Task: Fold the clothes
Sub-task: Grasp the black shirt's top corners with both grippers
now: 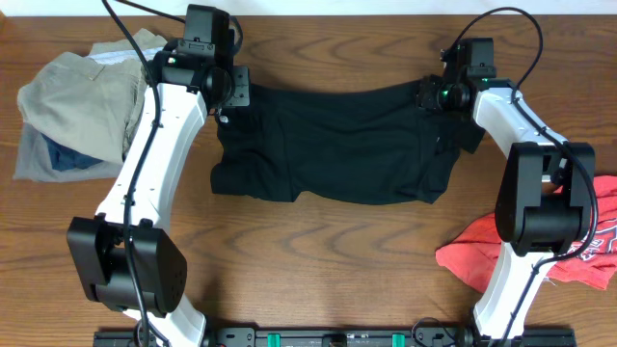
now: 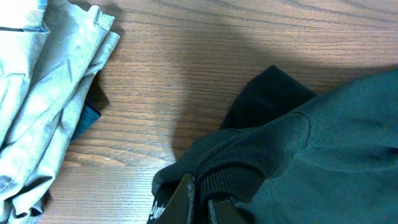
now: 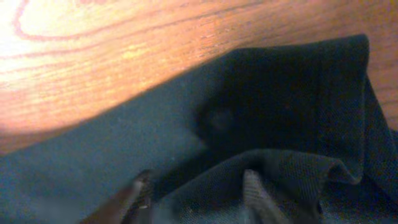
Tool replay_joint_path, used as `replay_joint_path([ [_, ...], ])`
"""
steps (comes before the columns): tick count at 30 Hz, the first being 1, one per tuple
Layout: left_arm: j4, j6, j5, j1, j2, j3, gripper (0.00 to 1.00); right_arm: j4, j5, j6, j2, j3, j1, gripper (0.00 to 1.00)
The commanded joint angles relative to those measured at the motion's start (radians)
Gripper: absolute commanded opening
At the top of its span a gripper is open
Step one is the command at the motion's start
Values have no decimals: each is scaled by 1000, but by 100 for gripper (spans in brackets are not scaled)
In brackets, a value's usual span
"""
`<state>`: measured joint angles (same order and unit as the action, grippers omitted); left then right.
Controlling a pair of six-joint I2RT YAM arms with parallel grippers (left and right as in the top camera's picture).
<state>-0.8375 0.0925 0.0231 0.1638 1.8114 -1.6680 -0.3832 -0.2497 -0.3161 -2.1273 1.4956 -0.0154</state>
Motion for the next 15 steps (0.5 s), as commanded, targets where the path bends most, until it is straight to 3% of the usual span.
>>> replay_joint_path([
  [1,-6,-10,-8,-1,2,-4,6,36,-12,-13,1,-2,2,38],
  [2,-7,-10,-8,-1,2,-4,6,50,-13,-13,1,1,5,34],
  [3,-11,-10,-8,-1,2,-4,6,64,-13,-13,1,5,9,12],
  [4,-14,-10,-8,-1,2,-4,6,77,-13,-13,1,11,12,1],
  [9,-19,-10,-8,-1,2,-4,6,73,-42,-20,1,29,26,3],
  [12,-19,-10,-8,-1,2,-4,6,6,-97,-21,17,29,33,18],
  [15,-21,-10,-8,-1,2,-4,6,-132,-148,-20,47,29,36,21],
])
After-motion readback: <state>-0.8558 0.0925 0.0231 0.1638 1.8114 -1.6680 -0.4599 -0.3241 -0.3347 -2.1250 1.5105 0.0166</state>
